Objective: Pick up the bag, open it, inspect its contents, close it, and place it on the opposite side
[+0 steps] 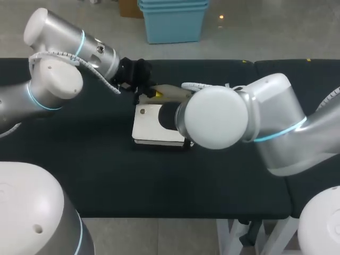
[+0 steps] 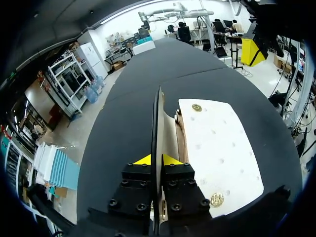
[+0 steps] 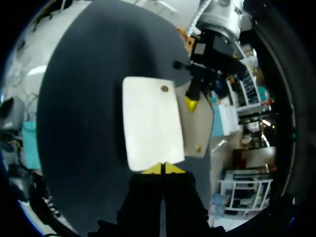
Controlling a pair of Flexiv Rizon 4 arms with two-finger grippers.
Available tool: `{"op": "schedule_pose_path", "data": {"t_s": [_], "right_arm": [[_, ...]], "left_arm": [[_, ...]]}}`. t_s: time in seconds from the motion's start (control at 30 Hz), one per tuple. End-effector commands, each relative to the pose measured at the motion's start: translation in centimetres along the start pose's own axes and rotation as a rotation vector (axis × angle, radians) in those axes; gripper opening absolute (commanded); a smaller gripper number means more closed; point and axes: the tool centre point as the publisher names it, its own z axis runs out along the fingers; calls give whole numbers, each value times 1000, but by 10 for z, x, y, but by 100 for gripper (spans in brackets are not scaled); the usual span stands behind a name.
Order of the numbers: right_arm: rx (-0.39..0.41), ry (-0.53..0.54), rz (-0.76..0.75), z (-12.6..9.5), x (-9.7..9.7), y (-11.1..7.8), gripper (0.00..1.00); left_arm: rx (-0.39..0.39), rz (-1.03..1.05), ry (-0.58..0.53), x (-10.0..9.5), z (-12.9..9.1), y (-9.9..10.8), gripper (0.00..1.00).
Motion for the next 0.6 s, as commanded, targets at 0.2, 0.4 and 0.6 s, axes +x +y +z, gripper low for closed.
{"op": "schedule_pose_path", "data": {"t_s": [0.2,0.4,0.6], "right_arm": [[-6,-28,28,15,17,3,0],[-13,-63,51,28,32,3,0],[-9,-82,60,32,44,2,7]], "left_arm": [[24,15,0,-12,8,8,0],[23,48,29,-8,21,17,0],[19,68,28,-8,26,21,0]]}}
